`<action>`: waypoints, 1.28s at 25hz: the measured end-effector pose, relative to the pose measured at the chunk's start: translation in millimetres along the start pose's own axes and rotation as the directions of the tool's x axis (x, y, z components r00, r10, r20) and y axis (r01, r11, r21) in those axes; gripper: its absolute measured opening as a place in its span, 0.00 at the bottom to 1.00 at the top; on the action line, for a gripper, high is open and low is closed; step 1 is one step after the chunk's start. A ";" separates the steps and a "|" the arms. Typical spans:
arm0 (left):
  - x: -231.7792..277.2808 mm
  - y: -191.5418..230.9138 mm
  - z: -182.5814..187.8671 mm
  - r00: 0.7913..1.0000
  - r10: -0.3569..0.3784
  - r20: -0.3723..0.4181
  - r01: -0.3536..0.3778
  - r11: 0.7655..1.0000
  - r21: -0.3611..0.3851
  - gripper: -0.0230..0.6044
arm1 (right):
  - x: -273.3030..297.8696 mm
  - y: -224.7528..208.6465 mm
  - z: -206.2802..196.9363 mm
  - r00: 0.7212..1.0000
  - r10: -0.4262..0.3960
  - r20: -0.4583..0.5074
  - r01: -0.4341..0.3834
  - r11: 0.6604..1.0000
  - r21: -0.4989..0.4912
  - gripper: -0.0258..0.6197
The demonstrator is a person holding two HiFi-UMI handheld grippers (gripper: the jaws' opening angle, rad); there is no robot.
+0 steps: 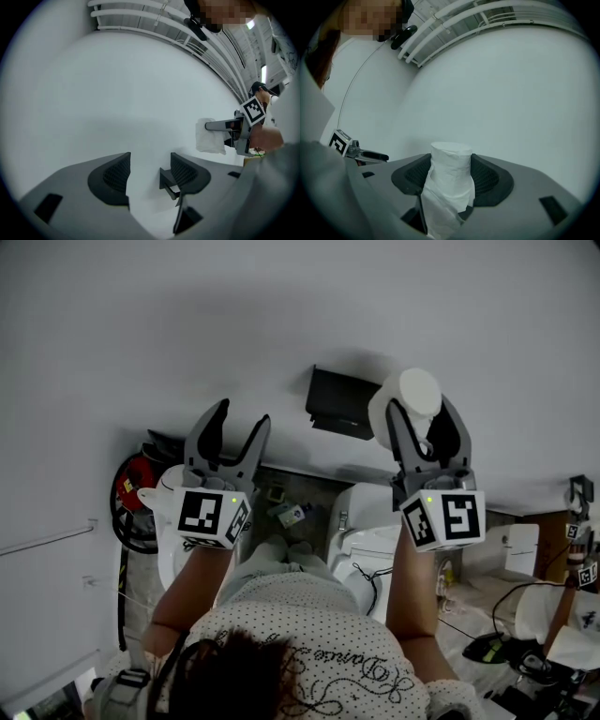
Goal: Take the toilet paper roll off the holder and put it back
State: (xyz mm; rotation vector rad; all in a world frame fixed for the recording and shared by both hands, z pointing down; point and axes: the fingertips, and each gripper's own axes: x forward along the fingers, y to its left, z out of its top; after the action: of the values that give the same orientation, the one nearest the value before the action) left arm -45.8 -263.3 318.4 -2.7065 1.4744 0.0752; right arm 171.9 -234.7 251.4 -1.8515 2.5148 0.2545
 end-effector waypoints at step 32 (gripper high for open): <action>-7.4 -15.9 -5.2 0.999 -0.035 -0.001 0.035 0.999 0.001 0.46 | -56.4 22.9 -61.8 0.995 -0.029 -0.099 0.034 0.998 0.045 0.46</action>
State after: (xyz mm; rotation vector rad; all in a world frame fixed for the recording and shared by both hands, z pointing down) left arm -36.3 -248.8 324.6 -2.7303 1.4263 0.0714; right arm 172.7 -183.0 321.0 -1.9302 2.5277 0.1049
